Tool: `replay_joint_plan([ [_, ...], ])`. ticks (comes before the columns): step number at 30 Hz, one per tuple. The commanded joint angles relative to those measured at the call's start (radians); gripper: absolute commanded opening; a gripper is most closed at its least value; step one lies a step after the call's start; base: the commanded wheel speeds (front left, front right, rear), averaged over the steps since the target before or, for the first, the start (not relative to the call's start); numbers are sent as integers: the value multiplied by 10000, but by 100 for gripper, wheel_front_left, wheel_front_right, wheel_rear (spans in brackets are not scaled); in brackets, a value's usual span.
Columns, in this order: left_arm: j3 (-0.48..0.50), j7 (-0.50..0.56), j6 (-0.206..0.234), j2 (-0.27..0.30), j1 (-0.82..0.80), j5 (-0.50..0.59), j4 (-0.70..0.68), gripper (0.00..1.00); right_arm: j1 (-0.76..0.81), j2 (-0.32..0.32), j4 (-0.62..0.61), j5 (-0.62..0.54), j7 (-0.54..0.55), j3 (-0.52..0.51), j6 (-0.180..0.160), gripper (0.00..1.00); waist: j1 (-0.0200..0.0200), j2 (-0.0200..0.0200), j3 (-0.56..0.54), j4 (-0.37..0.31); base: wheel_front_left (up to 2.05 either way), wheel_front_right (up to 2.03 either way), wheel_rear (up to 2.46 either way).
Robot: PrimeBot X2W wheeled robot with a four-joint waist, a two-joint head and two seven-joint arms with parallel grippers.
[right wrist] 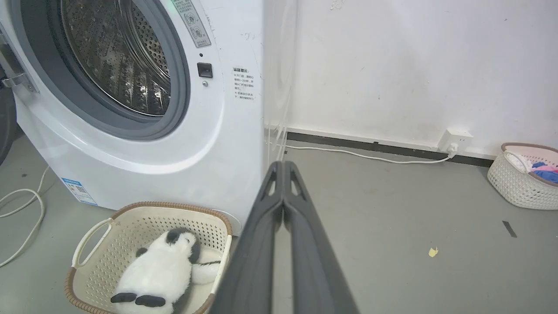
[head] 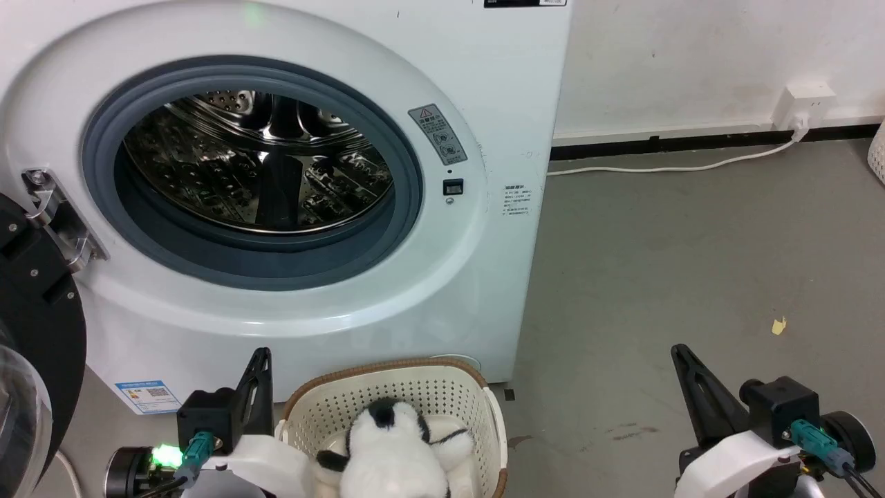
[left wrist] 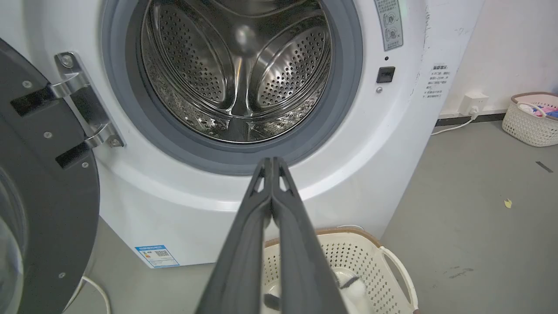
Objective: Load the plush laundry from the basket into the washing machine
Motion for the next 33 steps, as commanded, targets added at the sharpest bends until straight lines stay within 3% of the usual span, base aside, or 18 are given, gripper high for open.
replay_joint_plan([
  [1,1,5,-55,3,-152,18,-43,0,-114,34,-39,-76,7,-11,-9,0,0,0,0,0,0,0,0],
  [33,1,5,-55,3,-152,18,-43,0,-114,34,-39,-76,7,-11,-9,0,0,0,0,0,0,0,0],
])
